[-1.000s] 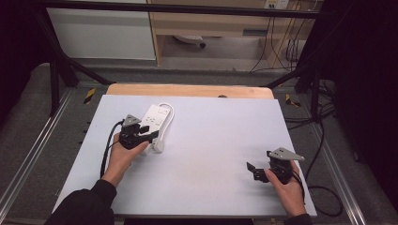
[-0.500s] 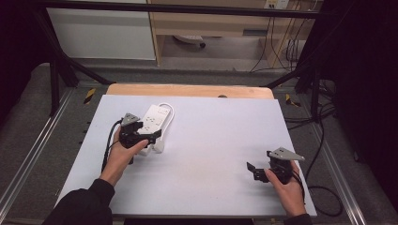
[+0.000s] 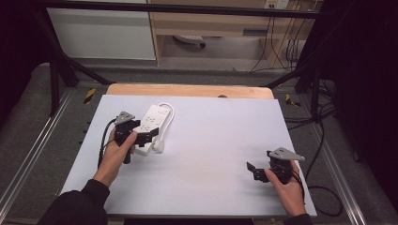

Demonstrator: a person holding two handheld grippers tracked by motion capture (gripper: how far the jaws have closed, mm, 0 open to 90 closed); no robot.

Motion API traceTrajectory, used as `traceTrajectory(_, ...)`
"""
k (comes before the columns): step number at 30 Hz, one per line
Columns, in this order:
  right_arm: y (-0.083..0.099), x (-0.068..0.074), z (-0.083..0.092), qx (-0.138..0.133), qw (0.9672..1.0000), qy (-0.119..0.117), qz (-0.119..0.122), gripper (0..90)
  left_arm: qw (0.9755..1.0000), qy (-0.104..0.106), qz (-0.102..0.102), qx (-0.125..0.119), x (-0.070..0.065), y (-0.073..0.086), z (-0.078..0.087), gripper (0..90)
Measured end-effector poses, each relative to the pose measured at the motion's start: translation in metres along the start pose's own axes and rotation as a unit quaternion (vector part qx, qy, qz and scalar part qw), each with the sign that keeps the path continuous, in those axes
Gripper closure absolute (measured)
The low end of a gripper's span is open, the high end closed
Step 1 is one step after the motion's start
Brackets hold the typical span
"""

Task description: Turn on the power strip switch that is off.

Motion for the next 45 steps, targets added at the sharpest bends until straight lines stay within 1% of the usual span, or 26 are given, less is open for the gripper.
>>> traceTrajectory(2, 0.0, 0.0, 0.0, -0.002, 1.0, -0.001, 0.0, 2.6, 1.0, 0.004, 0.001, -0.002, -0.001, 0.0, 0.003, 7.0)
traceTrajectory(5, 0.0, 0.001, 0.0, -0.001, 1.0, -0.003, 0.0, 2.5, 0.9999, 0.01, 0.005, 0.002, -0.001, 0.001, 0.008, 7.0)
traceTrajectory(10, 0.0, 0.001, 0.0, -0.002, 1.0, -0.004, 0.001, 2.4, 0.9999, 0.01, 0.007, 0.001, 0.0, 0.004, 0.02, 7.0)
traceTrajectory(17, 0.0, 0.001, -0.001, 0.0, 1.0, -0.001, 0.0, 2.4, 1.0, 0.004, 0.007, -0.005, 0.003, 0.013, 0.042, 7.0)
traceTrajectory(21, 0.0, 0.0, -0.001, 0.0, 1.0, 0.0, 0.001, 2.5, 0.9999, -0.003, 0.008, -0.008, 0.007, 0.02, 0.053, 7.0)
traceTrajectory(28, 0.0, 0.0, -0.001, 0.0, 1.0, 0.0, 0.001, 2.5, 0.9998, -0.009, 0.012, -0.016, 0.012, 0.034, 0.071, 7.0)
traceTrajectory(33, 0.0, 0.0, -0.001, -0.002, 1.0, -0.002, -0.003, 2.5, 0.9996, -0.015, 0.015, -0.02, 0.017, 0.045, 0.083, 7.0)
traceTrajectory(39, 0.0, -0.001, -0.001, -0.003, 1.0, -0.002, -0.002, 2.5, 0.9994, -0.016, 0.024, -0.02, 0.022, 0.061, 0.094, 7.0)
traceTrajectory(45, -0.001, -0.002, 0.0, -0.004, 1.0, 0.002, -0.002, 2.5, 0.9996, -0.018, 0.02, -0.011, 0.021, 0.079, 0.099, 7.0)
Point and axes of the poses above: each handheld gripper's, and its own axes: z roughly backward along the jaws, y roughly out of its underside, x roughly to its left, the point moved 2 cm from there along -z, roughly forward along the jaws, and after that the axes turned 14 degrees about x, right-handed, at the moved point
